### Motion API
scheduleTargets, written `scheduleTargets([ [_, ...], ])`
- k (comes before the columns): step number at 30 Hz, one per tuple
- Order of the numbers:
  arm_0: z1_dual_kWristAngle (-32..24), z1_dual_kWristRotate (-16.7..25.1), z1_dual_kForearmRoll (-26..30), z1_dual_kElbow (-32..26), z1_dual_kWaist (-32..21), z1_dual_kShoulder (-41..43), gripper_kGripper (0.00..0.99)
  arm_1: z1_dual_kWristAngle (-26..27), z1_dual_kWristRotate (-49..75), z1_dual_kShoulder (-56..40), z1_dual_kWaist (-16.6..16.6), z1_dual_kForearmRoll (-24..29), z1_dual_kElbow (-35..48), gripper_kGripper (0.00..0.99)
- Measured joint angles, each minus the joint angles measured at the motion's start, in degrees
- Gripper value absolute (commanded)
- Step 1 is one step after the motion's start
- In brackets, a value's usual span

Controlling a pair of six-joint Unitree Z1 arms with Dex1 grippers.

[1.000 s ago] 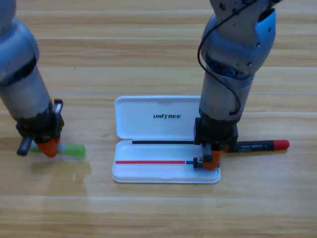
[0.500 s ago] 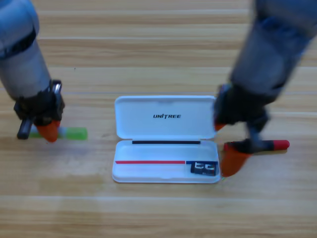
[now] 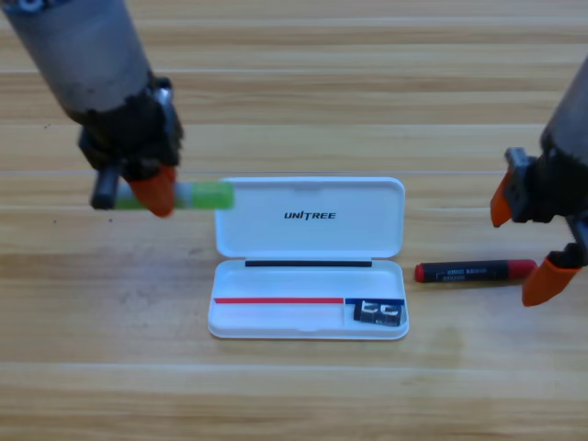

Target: Clean up eraser and pencils

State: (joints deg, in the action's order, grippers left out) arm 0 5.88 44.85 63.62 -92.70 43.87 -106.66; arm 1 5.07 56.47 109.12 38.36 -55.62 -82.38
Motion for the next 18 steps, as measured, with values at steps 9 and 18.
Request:
scheduleTargets([
  [9,-7.21,-0.01,0.09,-2.65,1.36,-6.83,0.0,0.0,6.06,11.56,-2.11,0.74,-7.88,0.965],
  [18,-8.41,-0.01,0.05,-6.73,1.66,-14.49,0.0,-2.41,7.31,17.5,-2.56,1.16,-12.03,0.923],
])
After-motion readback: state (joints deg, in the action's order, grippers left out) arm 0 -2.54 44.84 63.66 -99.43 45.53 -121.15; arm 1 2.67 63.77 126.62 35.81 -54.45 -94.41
